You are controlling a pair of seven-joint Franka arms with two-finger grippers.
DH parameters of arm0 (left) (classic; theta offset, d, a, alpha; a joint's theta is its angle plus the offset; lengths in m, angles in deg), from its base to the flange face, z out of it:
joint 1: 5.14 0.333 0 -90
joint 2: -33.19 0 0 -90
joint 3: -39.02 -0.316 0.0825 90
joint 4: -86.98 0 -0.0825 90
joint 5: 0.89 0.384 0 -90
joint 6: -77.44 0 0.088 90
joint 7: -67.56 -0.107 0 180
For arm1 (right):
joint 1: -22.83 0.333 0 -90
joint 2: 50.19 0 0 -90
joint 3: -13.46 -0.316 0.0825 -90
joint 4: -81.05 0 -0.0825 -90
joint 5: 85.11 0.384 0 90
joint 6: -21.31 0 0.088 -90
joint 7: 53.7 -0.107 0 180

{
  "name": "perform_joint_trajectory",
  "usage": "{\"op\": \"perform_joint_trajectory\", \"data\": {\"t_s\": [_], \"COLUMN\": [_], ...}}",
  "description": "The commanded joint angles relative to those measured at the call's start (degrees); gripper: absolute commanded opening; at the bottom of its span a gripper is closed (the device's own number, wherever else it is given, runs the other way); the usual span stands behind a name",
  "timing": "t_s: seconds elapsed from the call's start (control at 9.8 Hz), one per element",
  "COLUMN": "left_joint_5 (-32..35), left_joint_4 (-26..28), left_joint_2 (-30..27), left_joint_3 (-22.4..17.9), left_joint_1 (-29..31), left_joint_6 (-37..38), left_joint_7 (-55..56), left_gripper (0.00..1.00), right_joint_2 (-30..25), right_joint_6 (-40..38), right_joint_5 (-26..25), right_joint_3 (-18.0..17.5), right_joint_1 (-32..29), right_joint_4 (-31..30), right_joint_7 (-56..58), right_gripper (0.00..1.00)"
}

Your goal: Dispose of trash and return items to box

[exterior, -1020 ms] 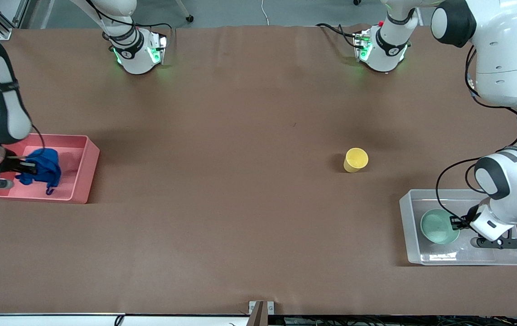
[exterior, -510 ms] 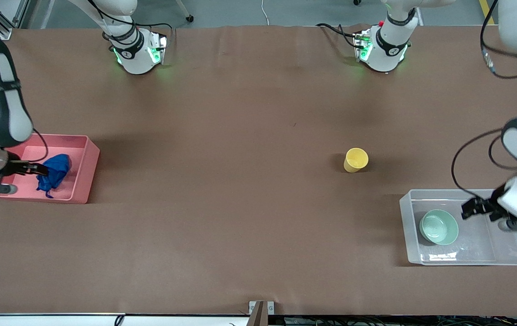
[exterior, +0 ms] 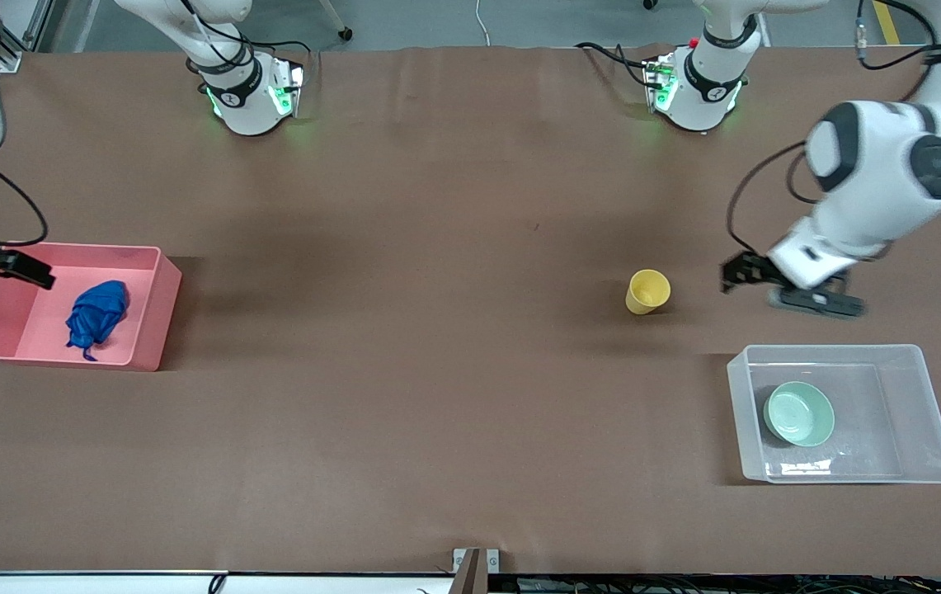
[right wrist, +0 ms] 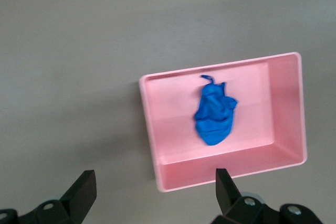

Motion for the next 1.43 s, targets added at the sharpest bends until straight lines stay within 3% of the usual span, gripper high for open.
{"op": "perform_joint_trajectory", "data": {"t_s": [0.0,0.1,0.31,0.41,0.71,0.82,0.92,1.33], "left_joint_5": [1.11,1.19,1.19,1.19,1.19,1.19,1.19,1.11], "left_joint_4": [4.01,4.02,4.02,3.93,3.93,3.93,3.93,1.49], "left_joint_2": [3.16,6.58,12.39,13.98,16.46,16.37,16.11,9.97], "left_joint_3": [3.27,4.60,5.40,5.40,5.49,5.58,5.58,5.49], "left_joint_1": [0.09,0.01,0.00,-0.08,-0.52,-0.52,-0.52,0.18], "left_joint_6": [-4.64,-7.10,-13.34,-14.76,-17.94,-17.94,-17.94,-8.92], "left_joint_7": [1.28,1.28,1.28,1.20,1.28,1.28,1.37,-0.12], "left_gripper": [1.00,1.00,1.00,0.94,0.23,0.08,0.01,0.00], "right_joint_2": [-4.74,-7.64,-7.76,-6.01,-4.85,-4.85,-4.85,-4.50], "right_joint_6": [-2.47,-5.61,-14.39,-16.26,-17.86,-18.30,-18.30,-19.44], "right_joint_5": [2.04,6.59,6.99,7.24,7.42,7.25,7.07,5.24], "right_joint_3": [0.52,1.13,1.58,1.75,1.75,1.66,1.58,1.40], "right_joint_1": [4.33,3.82,2.59,1.54,2.14,2.14,2.23,2.85], "right_joint_4": [-0.96,-0.17,8.31,11.67,12.14,12.23,12.31,15.56], "right_joint_7": [-5.93,-5.33,-1.58,0.54,1.00,1.00,1.00,4.15], "right_gripper": [1.00,1.00,1.00,1.00,1.00,1.00,1.00,1.00]}}
